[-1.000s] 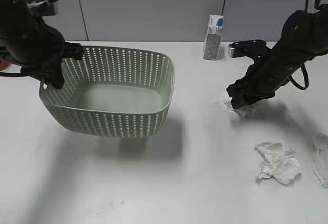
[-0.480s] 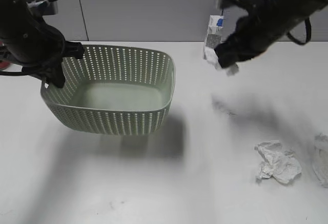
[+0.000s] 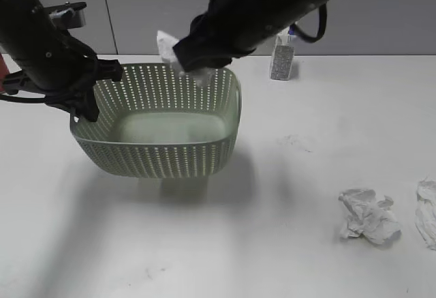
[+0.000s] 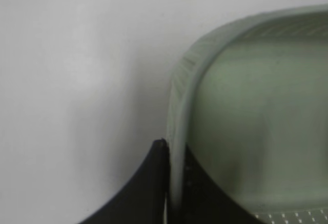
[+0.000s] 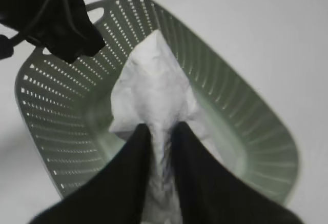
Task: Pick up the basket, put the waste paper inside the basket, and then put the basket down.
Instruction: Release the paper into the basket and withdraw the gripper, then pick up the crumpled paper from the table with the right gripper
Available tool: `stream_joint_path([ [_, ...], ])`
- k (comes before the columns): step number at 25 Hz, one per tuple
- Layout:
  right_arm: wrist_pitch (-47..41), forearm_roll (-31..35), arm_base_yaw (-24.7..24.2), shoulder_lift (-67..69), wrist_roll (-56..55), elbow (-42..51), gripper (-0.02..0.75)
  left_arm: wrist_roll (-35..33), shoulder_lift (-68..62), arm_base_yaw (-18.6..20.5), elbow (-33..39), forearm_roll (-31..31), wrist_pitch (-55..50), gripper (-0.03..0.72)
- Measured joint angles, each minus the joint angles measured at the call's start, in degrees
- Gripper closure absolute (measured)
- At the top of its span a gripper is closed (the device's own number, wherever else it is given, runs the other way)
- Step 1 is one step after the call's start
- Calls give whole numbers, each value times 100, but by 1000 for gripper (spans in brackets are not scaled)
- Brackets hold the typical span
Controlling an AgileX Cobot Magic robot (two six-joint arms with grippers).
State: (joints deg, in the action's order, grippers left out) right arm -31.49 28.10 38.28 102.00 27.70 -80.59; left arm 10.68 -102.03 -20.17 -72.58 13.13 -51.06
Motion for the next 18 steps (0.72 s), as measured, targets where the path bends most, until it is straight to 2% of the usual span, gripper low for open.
stream_joint_path([
  [4, 106, -50, 45, 298, -167, 0, 209, 0, -6, 0, 0, 0, 6, 685],
  [5, 128, -229, 11, 299, -353, -20, 147, 0, -11, 0, 0, 0, 6, 685],
  [7, -4, -769, -90, 299, -1178, -187, 112, 0, -17, 0, 0, 6, 6, 685],
  [10, -606, -1522, -510, 216, -1898, -562, 108, 0, -17, 0, 0, 11, 6, 685],
  [14, -1534, -1842, -1573, -9, -2101, -591, 109, 0, -17, 0, 0, 11, 1, 685],
  [18, -2019, -1943, -2819, -57, -2133, 261, 117, 0, -17, 0, 0, -7, 1, 685],
])
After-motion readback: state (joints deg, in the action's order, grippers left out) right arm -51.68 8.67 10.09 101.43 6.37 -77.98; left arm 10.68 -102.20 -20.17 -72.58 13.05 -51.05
